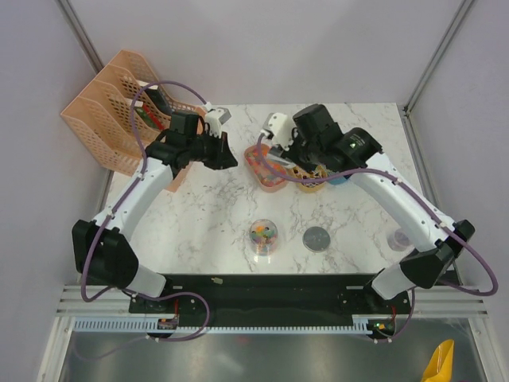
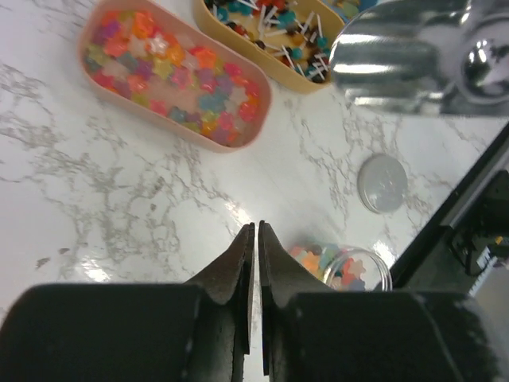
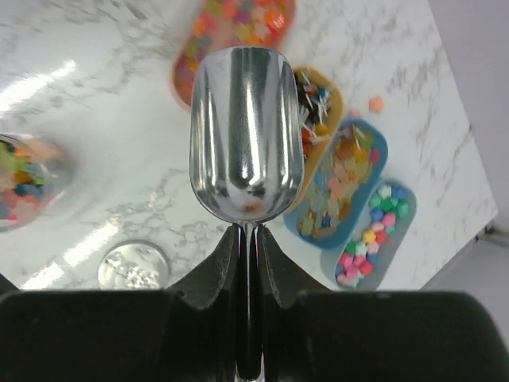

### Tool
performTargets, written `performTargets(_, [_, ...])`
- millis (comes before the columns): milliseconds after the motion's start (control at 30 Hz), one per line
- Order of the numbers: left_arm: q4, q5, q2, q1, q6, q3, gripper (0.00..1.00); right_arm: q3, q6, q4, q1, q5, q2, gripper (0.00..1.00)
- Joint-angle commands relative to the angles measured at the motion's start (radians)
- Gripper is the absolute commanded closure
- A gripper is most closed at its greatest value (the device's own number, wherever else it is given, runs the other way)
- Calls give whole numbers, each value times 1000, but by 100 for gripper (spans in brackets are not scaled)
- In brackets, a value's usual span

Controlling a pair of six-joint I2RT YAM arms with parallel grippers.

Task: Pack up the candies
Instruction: Adjust the spatula, then scoop the fake candies from the storage box.

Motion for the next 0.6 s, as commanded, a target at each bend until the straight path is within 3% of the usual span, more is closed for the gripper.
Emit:
performTargets(0, [65,-182,-41,16,-6,73,89,-127,45,80,-152,70,-73,100])
performTargets(133, [73,-224,-32,18,34,47,87,-239,55,127,-370,85,-71,100])
performTargets(300, [76,-170,-31,16,-6,-2,86,-206,88,90,-599,122,62,100])
performTargets(567, [88,-182,-13,18,-5,-36,86,-92,43,19,-714,157,234,100])
